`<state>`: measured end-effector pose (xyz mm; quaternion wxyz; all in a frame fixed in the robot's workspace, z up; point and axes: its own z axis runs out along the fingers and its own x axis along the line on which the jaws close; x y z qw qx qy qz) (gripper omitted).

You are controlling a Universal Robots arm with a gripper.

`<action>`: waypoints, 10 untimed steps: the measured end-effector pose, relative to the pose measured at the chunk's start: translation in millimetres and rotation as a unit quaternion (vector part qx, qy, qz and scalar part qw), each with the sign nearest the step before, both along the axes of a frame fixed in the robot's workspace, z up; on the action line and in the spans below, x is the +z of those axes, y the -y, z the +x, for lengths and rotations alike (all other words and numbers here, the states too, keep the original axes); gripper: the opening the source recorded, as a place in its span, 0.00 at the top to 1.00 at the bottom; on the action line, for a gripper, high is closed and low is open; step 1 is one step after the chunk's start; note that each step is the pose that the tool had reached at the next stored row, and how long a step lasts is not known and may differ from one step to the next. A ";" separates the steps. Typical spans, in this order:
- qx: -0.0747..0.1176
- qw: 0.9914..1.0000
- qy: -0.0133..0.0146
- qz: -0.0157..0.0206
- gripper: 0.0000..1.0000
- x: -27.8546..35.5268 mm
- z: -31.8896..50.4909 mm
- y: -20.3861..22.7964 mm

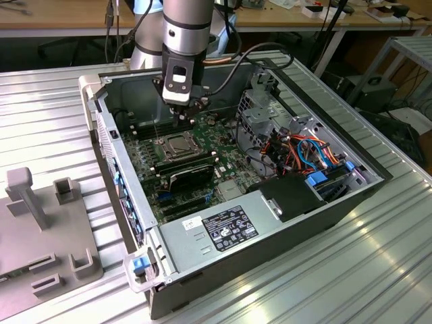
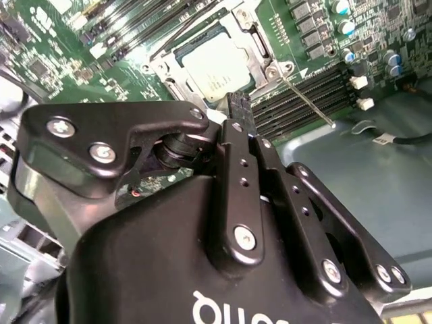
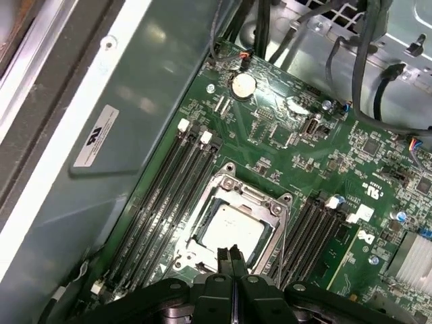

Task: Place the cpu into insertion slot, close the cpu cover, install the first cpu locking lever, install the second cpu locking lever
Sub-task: 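Install the first cpu locking lever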

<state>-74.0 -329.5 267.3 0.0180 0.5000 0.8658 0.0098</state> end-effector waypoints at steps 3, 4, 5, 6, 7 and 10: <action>0.045 0.999 0.000 0.000 0.89 -1.8 0.0 0.0; 0.057 0.998 0.000 0.000 0.89 -2.2 0.0 0.0; 0.073 0.997 0.000 0.000 0.89 -2.8 0.0 0.0; 0.090 0.996 0.000 0.000 0.89 -3.4 0.0 0.0; 0.103 0.995 0.000 0.000 0.89 -3.8 0.0 0.0; 0.125 0.992 0.000 0.000 0.89 -4.3 -0.2 0.0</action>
